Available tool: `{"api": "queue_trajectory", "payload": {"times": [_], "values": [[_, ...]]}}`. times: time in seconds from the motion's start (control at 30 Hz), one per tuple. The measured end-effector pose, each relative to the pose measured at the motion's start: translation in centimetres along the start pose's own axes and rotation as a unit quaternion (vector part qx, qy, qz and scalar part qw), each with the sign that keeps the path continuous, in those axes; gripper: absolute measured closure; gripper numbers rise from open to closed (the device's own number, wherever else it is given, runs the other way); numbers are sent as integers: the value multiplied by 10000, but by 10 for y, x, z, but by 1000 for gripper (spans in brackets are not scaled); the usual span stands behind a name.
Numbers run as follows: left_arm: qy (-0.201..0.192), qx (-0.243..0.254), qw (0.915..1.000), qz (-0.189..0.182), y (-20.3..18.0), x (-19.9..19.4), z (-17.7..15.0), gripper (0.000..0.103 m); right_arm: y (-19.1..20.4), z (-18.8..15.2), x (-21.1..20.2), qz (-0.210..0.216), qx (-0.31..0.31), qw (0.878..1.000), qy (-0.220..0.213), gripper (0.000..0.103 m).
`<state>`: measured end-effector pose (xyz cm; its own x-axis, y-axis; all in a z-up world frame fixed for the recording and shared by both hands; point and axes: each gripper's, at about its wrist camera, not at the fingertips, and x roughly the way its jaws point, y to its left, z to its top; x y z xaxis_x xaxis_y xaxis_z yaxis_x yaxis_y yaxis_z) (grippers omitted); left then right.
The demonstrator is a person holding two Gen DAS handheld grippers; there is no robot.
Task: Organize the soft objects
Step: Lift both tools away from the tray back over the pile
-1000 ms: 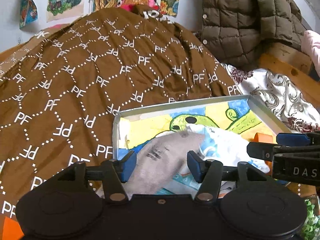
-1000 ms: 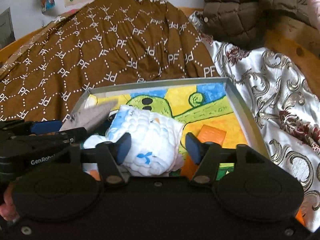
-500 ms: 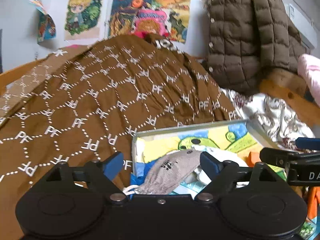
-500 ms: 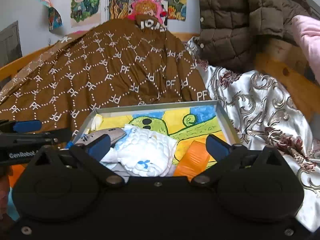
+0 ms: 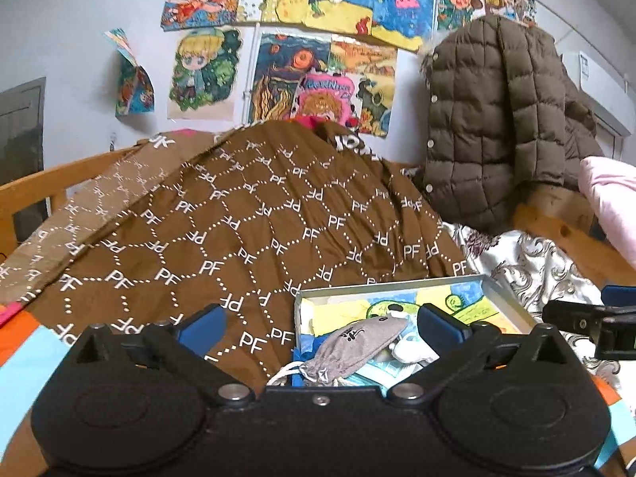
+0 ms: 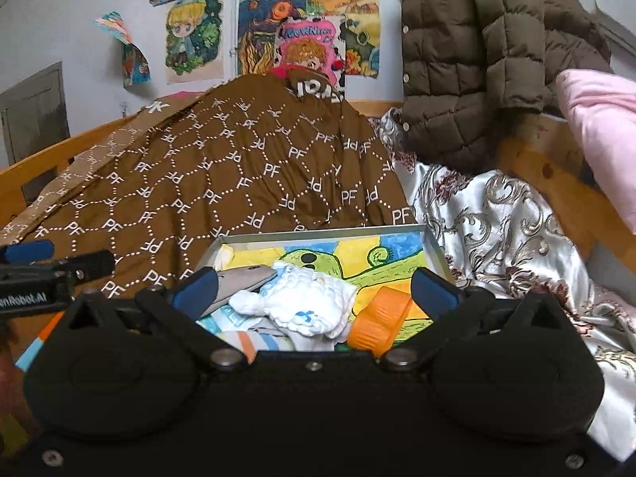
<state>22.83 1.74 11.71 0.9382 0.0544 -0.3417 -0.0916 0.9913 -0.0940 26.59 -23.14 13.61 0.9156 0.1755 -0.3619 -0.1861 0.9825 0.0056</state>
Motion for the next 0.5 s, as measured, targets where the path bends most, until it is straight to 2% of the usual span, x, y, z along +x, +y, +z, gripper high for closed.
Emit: {"api": "queue_trajectory", "payload": {"times": [0.27, 0.5], "values": [[-234, -191, 9995, 17, 12, -56, 1, 1, 8, -2, -71, -138, 62, 9997, -172, 1], [-425, -32, 9991, 83, 27, -104, -11, 1, 12, -9, -134, -310, -7, 9988, -372, 1]]}}
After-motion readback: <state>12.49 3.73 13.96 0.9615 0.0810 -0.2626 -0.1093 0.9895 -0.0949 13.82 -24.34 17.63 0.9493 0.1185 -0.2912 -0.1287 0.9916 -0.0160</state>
